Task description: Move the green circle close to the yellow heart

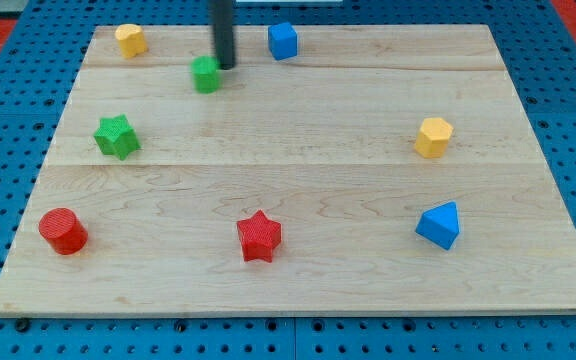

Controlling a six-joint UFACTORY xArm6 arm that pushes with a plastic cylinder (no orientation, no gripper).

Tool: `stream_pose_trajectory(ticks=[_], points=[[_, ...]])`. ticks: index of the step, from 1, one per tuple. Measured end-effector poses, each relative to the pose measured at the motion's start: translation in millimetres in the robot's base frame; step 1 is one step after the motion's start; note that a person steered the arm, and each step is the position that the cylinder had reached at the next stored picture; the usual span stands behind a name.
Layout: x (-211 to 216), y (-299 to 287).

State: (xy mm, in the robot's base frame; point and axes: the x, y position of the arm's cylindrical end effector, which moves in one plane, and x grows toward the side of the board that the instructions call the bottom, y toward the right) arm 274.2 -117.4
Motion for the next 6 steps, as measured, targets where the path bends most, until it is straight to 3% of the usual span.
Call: stream_pose_trajectory(ticks=[2, 3, 6], points=[[9.4, 92.3], [38.2, 80.2], [22.1, -97.4]])
